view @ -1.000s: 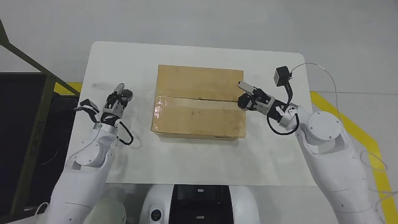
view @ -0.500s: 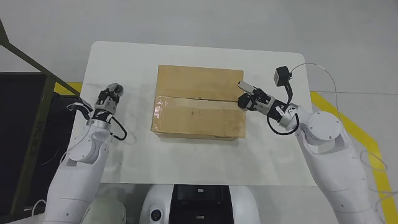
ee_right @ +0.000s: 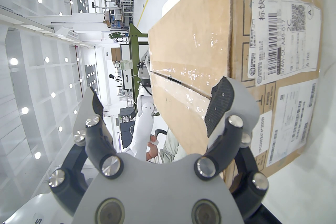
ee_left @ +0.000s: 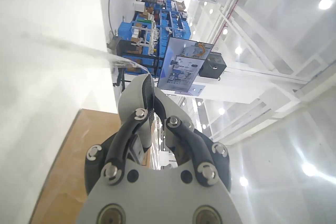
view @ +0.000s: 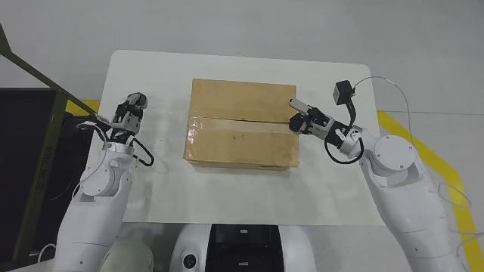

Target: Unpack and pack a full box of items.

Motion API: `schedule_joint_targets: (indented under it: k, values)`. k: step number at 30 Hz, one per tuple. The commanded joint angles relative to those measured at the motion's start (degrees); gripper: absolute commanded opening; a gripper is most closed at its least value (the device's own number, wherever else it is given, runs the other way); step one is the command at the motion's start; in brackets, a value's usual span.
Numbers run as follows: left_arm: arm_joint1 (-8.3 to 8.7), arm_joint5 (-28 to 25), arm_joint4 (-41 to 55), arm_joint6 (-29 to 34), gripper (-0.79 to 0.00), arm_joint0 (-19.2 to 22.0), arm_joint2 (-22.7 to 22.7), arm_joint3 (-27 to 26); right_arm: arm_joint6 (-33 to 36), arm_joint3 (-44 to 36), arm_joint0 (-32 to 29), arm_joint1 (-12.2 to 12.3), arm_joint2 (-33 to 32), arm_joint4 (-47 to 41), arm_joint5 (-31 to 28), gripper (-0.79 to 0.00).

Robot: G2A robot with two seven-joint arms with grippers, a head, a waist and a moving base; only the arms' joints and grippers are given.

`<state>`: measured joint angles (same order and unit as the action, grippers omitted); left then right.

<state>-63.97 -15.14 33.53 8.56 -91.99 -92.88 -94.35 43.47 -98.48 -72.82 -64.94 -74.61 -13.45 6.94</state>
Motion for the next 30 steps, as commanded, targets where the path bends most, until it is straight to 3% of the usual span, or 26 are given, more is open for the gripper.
schedule_joint_targets:
  k: [1,18,30]
  values:
    - [-0.08,-1.08,0.02,1.18,-0.785,-0.71,-0.22,-2.44,0.00,0.00,0.00,0.00,0.00,0.00,0.00,0.000]
    - [-1.03,-2.10,-11.36,-0.52,-0.785,-1.25,2.78,-17.26,0.00,0.00,0.00,0.00,0.00,0.00,0.00,0.000]
    - [-1.82,0.34,-30.76,0.58,-0.785,0.38,13.84,-21.64,0.00,0.00,0.00,0.00,0.00,0.00,0.00,0.000]
